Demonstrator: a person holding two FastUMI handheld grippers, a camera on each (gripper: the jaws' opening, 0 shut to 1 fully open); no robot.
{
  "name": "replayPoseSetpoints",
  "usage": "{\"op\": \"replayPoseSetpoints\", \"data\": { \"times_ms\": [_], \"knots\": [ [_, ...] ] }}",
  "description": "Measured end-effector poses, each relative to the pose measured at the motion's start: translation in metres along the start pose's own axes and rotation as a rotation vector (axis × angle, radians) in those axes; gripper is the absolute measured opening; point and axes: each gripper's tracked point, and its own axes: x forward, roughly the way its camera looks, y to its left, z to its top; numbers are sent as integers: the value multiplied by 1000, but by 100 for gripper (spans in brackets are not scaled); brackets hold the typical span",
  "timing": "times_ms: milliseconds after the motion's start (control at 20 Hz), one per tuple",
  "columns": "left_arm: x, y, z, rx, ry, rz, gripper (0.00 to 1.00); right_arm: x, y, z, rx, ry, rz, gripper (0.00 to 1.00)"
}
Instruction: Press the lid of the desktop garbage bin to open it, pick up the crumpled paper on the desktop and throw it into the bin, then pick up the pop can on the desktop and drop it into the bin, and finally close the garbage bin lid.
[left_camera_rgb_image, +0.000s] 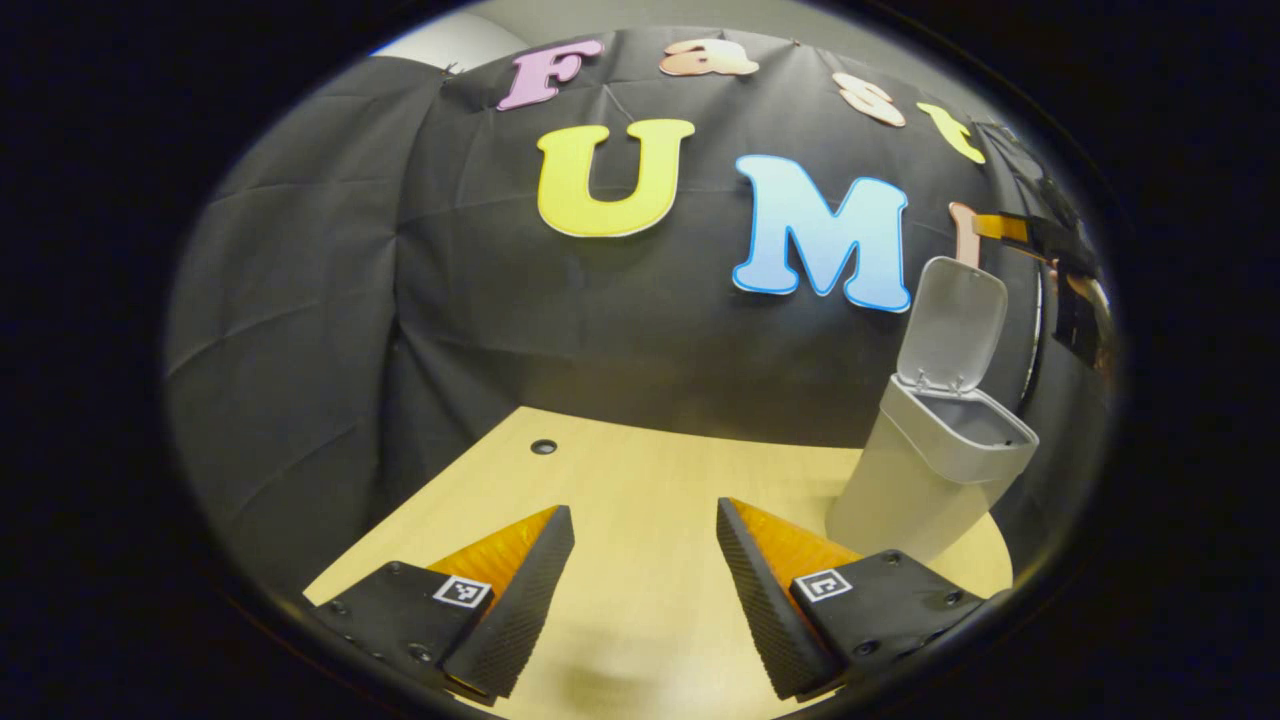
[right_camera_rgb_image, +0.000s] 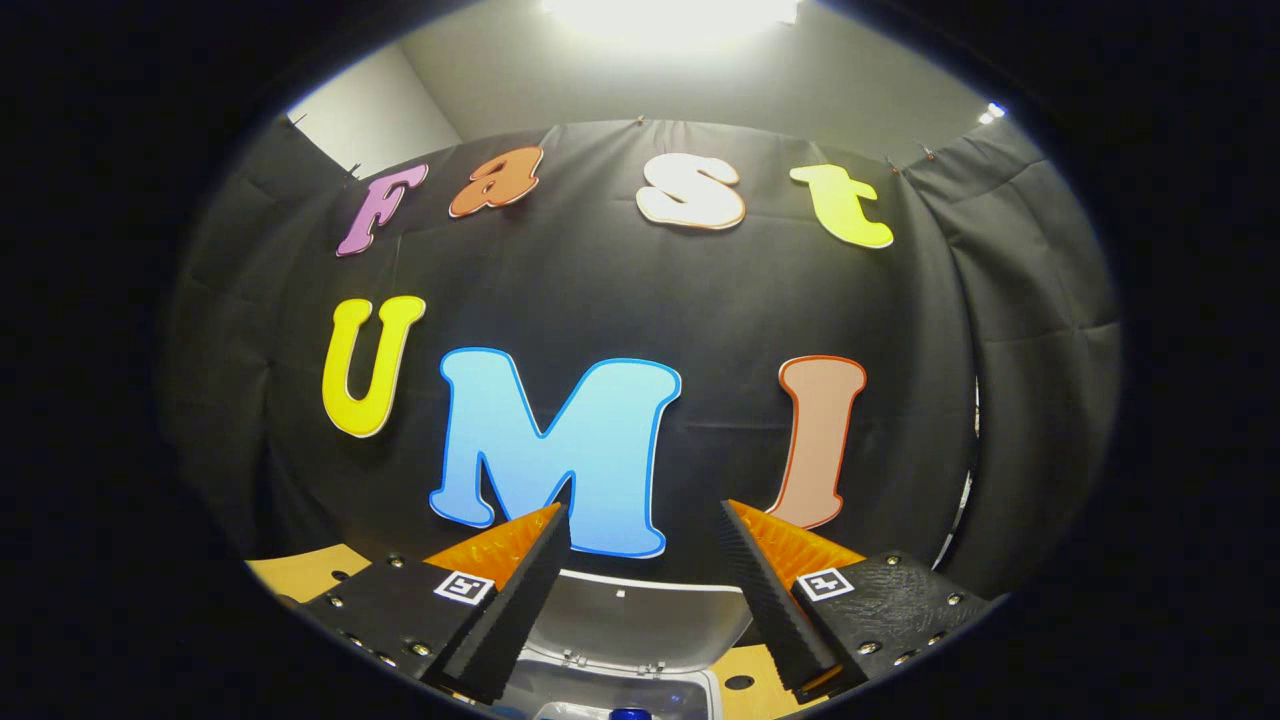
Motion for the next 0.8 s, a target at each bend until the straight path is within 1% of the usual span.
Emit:
{"op": "replayPoseSetpoints", "data": {
  "times_ms": [100,300,500,600,650,800],
  "knots": [
    [-6,7,-2,-3,-3,18,96,10,3,-5,4,14,1,94],
    [-16,25,-4,-11,-6,58,96,27,5,-19,26,44,-3,94],
    [-20,37,-6,-19,-3,93,95,35,8,-36,12,80,7,94],
    [-20,40,-6,-20,-2,104,95,37,10,-42,8,95,12,94],
    [-20,42,-6,-18,-2,107,96,37,11,-45,8,102,16,94],
    [-17,40,-3,-6,-11,107,96,39,11,-45,22,93,14,95]
  ]
}}
